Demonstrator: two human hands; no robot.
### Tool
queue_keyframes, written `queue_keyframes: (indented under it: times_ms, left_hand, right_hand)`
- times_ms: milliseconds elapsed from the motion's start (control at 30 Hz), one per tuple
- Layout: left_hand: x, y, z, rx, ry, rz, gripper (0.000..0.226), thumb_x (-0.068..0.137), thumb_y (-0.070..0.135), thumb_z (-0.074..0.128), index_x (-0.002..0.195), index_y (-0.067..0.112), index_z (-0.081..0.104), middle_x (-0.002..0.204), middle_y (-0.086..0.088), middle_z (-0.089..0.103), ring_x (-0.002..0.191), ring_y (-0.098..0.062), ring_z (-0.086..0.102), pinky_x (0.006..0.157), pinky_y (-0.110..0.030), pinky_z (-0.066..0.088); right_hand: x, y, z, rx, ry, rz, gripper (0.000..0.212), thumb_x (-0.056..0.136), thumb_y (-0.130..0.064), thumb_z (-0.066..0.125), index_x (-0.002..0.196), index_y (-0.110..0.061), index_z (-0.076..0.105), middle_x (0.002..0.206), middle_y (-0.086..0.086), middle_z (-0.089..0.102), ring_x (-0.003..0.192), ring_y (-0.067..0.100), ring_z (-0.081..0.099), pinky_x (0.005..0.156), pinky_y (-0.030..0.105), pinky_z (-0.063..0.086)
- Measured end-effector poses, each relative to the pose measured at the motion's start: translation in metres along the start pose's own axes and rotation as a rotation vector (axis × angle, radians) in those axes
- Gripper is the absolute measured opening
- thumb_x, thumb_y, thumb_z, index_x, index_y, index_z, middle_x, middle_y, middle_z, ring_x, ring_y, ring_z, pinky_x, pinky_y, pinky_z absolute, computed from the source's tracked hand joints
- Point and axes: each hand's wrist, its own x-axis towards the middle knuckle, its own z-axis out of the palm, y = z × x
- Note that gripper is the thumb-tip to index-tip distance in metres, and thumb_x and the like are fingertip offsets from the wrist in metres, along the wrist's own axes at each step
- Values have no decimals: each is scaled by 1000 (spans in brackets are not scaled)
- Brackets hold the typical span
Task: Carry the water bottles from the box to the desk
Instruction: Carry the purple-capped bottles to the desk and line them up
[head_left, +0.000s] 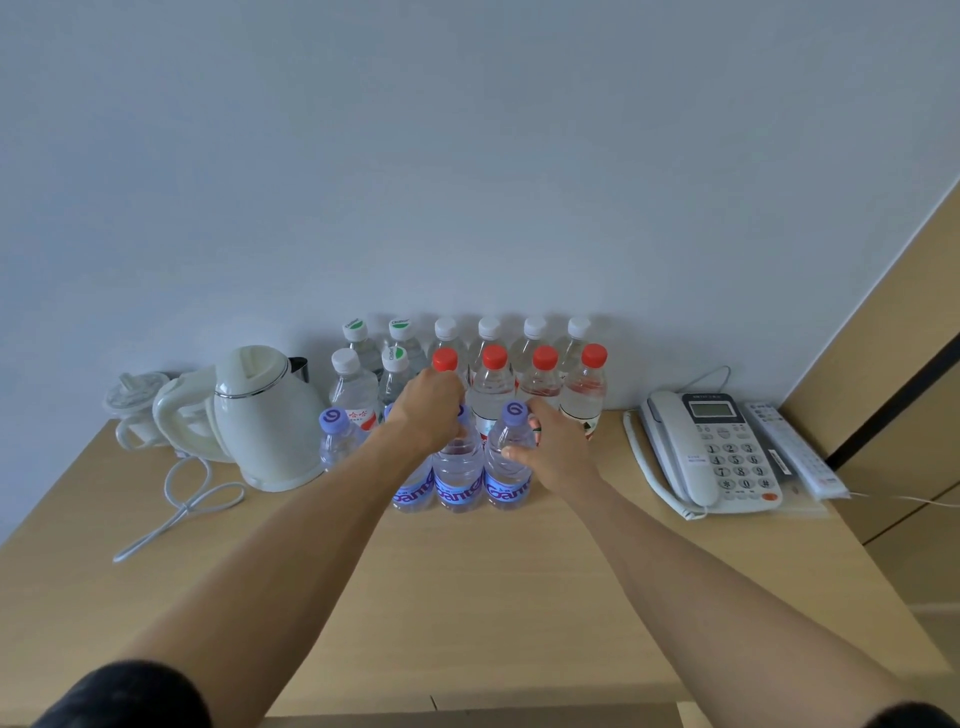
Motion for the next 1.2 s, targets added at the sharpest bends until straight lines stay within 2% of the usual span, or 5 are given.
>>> queue_keyframes:
  times_ms: [267,400,633,800,1200]
  left_hand:
    - [-6,10,-2,42,-19,-16,8,89,11,68,91,4,63,92,-12,64,91,-31,67,79,-38,57]
    - [-9,14,-12,62,41,-20,34,88,23,67,67,15,41,72,1,42,82,-28,60,64,-33,44]
    - [11,38,-51,132,293,84,28,97,39,50,100,17,68,102,-7,70,95,-26,59,73,-33,41]
    - [28,81,-59,168,247,222,46,100,48,44,131,19,62,120,-4,65,119,-27,52,97,-39,40]
    - [4,242,-34,209,33,528,58,101,56,33,152,30,39,155,-1,42,144,-27,34,117,-49,23]
  right_hand:
    - [1,-8,-9,-56,-45,40,51,80,-27,81,125,-14,60,119,4,68,111,22,62,85,27,45]
    - [3,-16,-25,-82,-6,29,56,85,-42,75,133,-20,57,124,0,66,113,18,61,88,29,46]
    - [-5,-26,-60,-122,165,66,30,98,-45,53,114,-22,62,109,3,71,102,24,66,78,32,47]
    - [-22,-19,-97,-281,251,183,39,99,-44,52,127,-19,58,117,9,63,109,28,60,80,33,46]
    - [-122,40,-225,-512,303,485,58,101,-55,40,151,-26,36,145,10,49,132,31,44,102,45,44]
